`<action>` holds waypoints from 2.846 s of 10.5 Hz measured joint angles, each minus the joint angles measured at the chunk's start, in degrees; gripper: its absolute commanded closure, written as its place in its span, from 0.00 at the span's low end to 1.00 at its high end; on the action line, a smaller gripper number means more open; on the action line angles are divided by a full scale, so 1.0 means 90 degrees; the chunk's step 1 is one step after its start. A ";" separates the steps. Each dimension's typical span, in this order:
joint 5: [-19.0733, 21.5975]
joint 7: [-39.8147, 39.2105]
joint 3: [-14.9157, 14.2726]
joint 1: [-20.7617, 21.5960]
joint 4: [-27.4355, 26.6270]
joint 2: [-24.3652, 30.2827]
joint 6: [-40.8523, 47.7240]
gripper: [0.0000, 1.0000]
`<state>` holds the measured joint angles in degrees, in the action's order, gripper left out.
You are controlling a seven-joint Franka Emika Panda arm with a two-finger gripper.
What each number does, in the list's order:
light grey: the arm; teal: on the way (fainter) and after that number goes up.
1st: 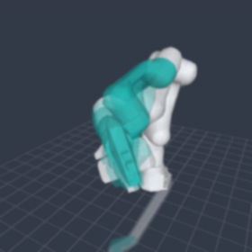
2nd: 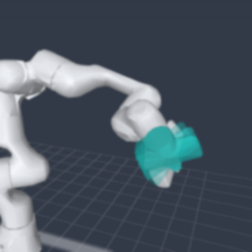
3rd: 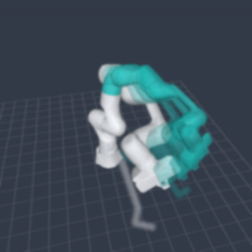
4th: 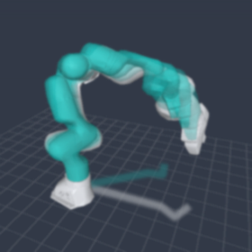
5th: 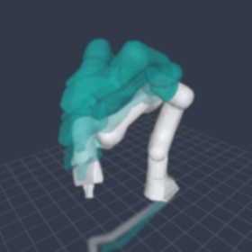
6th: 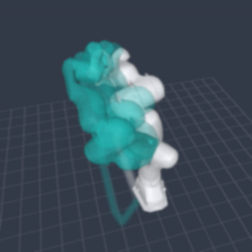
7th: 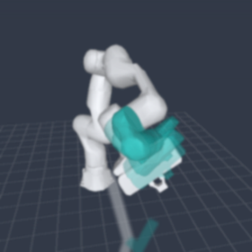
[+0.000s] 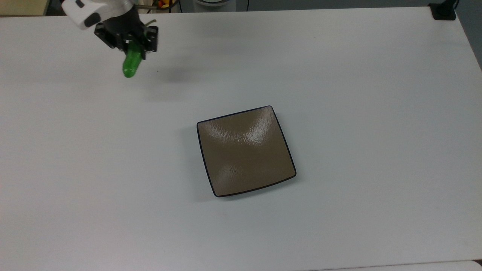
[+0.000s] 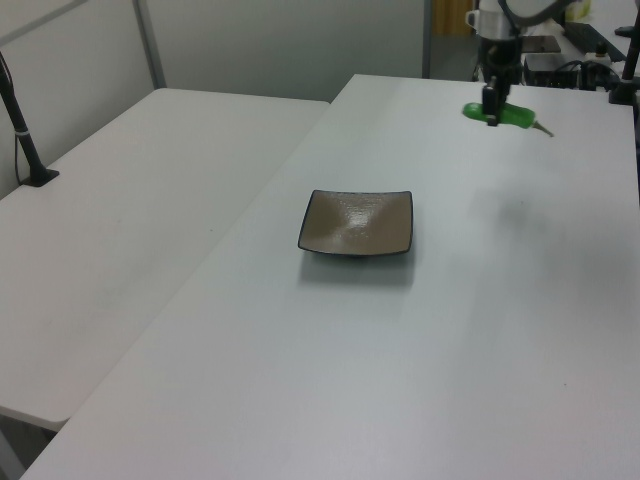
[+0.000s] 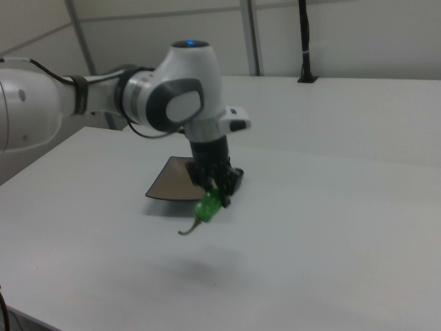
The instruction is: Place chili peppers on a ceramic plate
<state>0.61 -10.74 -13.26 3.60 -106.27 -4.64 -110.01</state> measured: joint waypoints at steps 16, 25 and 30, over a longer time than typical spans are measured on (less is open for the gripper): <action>0.1192 0.3849 0.0879 0.1128 0.1323 -0.2428 -0.3465 1.00; 0.1208 0.4231 0.1062 0.1202 0.1398 -0.2874 -0.4230 0.00; 0.1193 0.4231 0.1062 0.1197 0.1572 -0.2257 -0.3557 0.00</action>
<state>11.34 27.34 -3.70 14.37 -92.12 -24.96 -142.02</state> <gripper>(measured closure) 0.000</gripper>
